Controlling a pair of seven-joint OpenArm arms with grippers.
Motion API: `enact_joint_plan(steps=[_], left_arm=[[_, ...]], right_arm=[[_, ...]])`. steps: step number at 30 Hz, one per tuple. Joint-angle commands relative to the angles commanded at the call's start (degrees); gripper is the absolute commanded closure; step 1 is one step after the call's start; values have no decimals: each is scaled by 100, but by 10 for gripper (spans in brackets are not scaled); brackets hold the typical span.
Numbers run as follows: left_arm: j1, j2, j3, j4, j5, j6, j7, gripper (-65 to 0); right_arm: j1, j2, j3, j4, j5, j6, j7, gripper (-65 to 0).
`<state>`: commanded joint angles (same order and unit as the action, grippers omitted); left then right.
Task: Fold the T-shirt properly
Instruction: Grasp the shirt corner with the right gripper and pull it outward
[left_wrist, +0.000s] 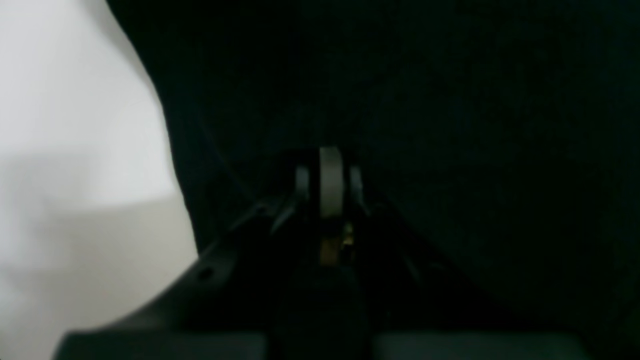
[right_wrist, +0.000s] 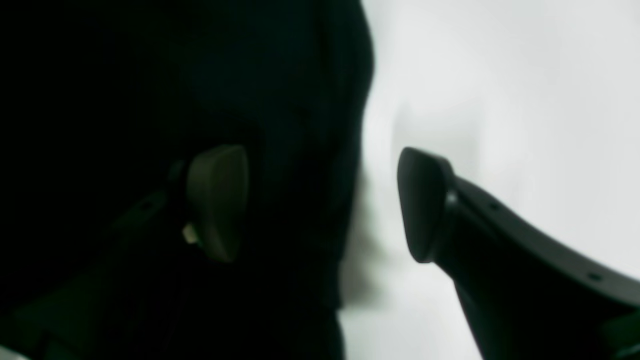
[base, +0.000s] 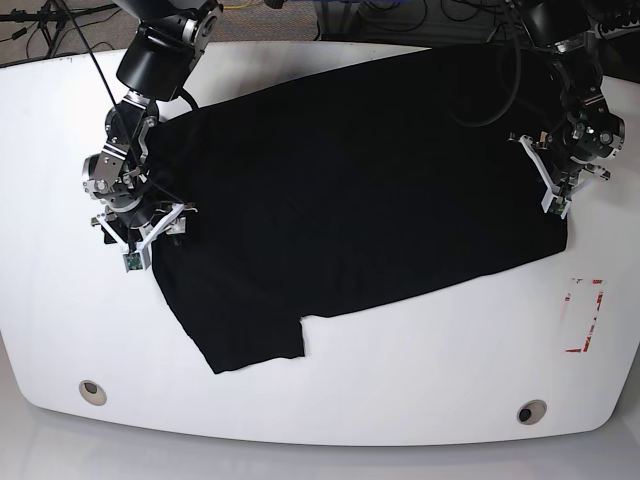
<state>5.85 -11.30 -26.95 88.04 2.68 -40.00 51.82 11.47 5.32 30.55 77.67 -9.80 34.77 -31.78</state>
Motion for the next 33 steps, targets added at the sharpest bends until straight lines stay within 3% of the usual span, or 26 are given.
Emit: enact_joint_plan(steps=[21,26,27,30,33], left_arm=[[0,-9,0,9,-9,0,0,0],[0,0,0,35,-9,0,0,0],[0,0,0,35,-9,0,0,0],[0,9,0,53,-9,0,0,0],[-44,9,0,53,-26,0,0,0]], right_arm=[[-35,273,149,-624,9,0,396,-425],[-44,246,132,-624,0,0,396,-249],[-44,246,132,-624,0,0,396,-178],[-44,211,132,-642,0,0,396,-48],[-53,114,132,-624,-9,0,387,0]])
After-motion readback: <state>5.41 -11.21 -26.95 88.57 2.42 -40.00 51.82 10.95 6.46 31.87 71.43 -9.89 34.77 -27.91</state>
